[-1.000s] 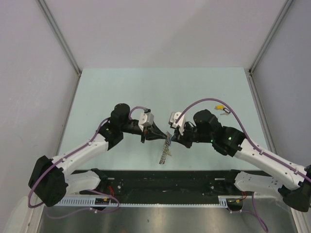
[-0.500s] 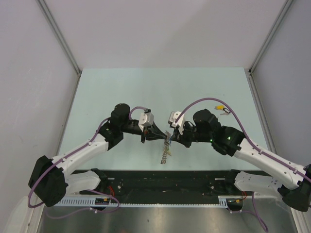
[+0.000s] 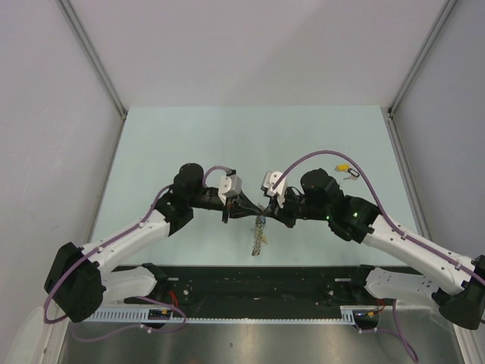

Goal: Put the keys on the keyring

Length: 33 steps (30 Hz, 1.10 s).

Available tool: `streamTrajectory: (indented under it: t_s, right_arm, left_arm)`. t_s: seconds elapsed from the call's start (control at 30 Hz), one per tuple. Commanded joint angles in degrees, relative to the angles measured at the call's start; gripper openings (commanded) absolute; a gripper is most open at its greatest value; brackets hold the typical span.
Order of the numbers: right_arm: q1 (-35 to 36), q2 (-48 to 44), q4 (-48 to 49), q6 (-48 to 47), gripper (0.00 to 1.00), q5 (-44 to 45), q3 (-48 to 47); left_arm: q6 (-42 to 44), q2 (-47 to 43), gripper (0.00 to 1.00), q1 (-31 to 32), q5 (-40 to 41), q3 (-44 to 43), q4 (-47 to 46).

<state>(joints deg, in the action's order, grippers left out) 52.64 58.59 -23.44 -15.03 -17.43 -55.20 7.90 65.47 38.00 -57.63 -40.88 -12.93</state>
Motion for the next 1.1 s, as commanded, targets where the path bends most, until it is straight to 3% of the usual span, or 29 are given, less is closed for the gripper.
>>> streamTrajectory:
  t_s: [0.0, 0.23, 0.47, 0.63, 0.87, 0.97, 1.07]
  right_arm:
    - [-1.6, -1.9, 1.0, 0.3, 0.0, 0.8, 0.4]
    - [-3.1, -6.0, -0.4, 2.2, 0.0, 1.7, 3.6]
    - [-3.4, -6.8, -1.4, 3.2, 0.0, 1.8, 5.2]
    - [-3.4, -6.6, -2.1, 3.3, 0.0, 2.1, 6.2]
    - [-3.3, -4.9, -1.2, 3.4, 0.0, 1.1, 7.0]
    - [-3.2, -4.8, -0.6, 3.5, 0.0, 0.7, 6.9]
    - [-3.3, -5.1, -0.5, 3.4, 0.0, 1.0, 6.9]
  left_arm:
    - [-4.8, -2.2, 0.0, 0.7, 6.5, 2.9, -8.0]
    - [-13.3, -8.2, 0.0, 0.7, 20.2, 16.3, -22.8]
    - [-18.2, -7.9, 0.0, 0.7, 29.7, 30.1, -40.7]
    - [-19.1, -7.7, 0.01, 0.7, 36.9, 36.6, -43.6]
    - [-17.1, -15.5, 0.0, 0.7, 42.9, 39.0, -35.8]
    - [-16.8, -12.2, 0.0, 0.7, 43.3, 36.3, -37.1]
    - [-16.8, -2.7, 0.0, 0.7, 41.8, 31.0, -41.4]
